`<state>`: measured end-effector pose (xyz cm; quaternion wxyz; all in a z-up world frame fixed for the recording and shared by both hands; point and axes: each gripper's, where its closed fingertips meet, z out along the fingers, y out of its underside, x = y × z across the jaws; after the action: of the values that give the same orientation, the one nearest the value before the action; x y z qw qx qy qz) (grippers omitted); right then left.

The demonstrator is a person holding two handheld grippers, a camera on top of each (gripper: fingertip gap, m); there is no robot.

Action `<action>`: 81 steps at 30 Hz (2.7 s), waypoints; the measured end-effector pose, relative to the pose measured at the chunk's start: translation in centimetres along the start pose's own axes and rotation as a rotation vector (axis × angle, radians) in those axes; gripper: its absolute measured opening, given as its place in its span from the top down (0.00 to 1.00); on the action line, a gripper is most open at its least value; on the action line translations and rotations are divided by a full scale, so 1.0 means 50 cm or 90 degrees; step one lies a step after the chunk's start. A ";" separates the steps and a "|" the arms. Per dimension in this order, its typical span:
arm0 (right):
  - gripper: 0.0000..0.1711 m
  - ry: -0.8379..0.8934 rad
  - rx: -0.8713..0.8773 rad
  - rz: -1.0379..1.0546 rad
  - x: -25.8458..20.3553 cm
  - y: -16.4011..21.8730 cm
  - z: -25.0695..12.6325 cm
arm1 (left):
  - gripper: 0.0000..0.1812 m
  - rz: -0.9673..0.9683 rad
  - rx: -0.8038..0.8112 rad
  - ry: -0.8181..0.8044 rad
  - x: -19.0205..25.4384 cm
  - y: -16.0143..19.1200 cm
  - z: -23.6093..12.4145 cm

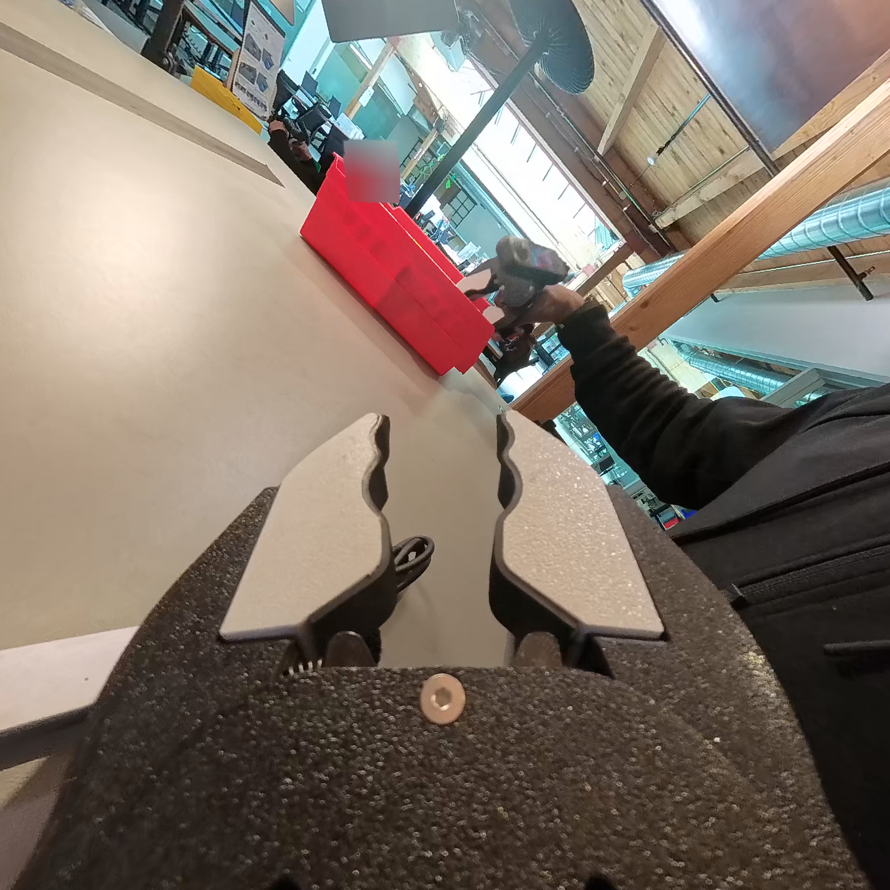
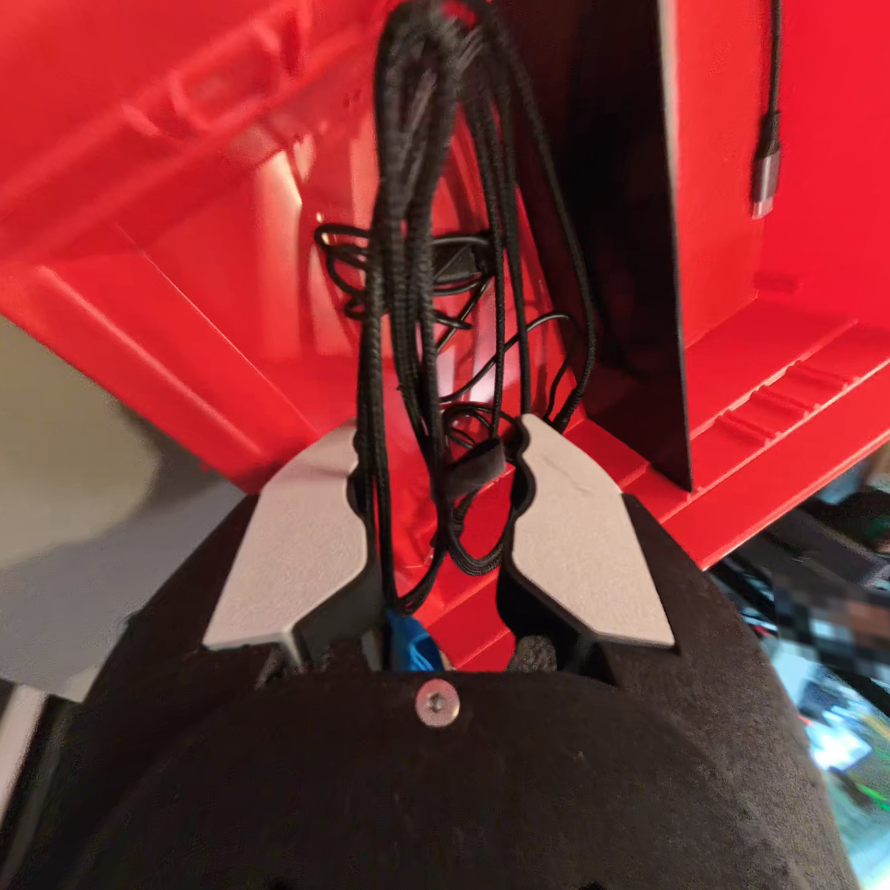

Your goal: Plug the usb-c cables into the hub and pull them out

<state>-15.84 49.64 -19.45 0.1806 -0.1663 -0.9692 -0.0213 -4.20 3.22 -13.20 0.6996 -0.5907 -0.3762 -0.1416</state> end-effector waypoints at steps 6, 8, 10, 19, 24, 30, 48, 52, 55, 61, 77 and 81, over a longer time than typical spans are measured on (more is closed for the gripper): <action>0.48 -0.003 0.128 0.142 0.028 0.004 -0.075 | 0.76 0.008 0.006 -0.005 -0.004 -0.003 -0.012; 0.46 0.014 0.162 0.175 0.035 0.012 -0.097 | 0.76 0.016 0.002 -0.010 -0.007 -0.001 -0.017; 0.47 0.046 0.188 0.197 0.044 0.020 -0.113 | 0.75 0.022 0.000 -0.014 -0.010 -0.001 -0.021; 0.53 0.154 0.223 0.235 -0.001 0.026 -0.164 | 0.75 0.038 -0.006 -0.019 -0.011 -0.011 -0.034; 0.60 0.198 0.342 0.185 -0.081 -0.105 -0.258 | 0.75 0.073 -0.007 -0.061 -0.022 -0.025 -0.062; 0.61 0.067 0.455 0.073 -0.266 -0.339 -0.222 | 0.75 0.106 -0.006 -0.161 -0.069 -0.044 -0.132; 0.70 -0.235 0.427 -0.002 -0.567 -0.815 -0.144 | 0.76 0.104 0.127 -0.298 -0.088 -0.032 -0.300; 0.73 -0.218 0.410 -0.023 -0.592 -0.832 -0.125 | 0.76 0.099 0.114 -0.281 -0.083 -0.026 -0.293; 0.82 -0.191 0.416 -0.029 -0.602 -0.850 -0.130 | 0.75 0.093 0.091 -0.266 -0.082 -0.018 -0.284; 0.85 -0.053 0.387 -0.046 -0.570 -0.845 -0.133 | 0.76 0.031 0.031 -0.269 -0.087 0.016 -0.261; 0.85 0.004 0.522 -0.025 -0.559 -0.860 -0.254 | 0.75 -0.307 0.067 -0.120 -0.089 0.018 -0.218; 0.85 0.010 0.559 -0.031 -0.563 -0.868 -0.285 | 0.66 -0.338 0.072 -0.090 -0.082 0.014 -0.208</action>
<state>-0.49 -1.62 -15.36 0.2406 -0.0510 -0.8885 0.3874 -2.82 -7.30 -16.73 0.6422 -0.4398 -0.5728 -0.2569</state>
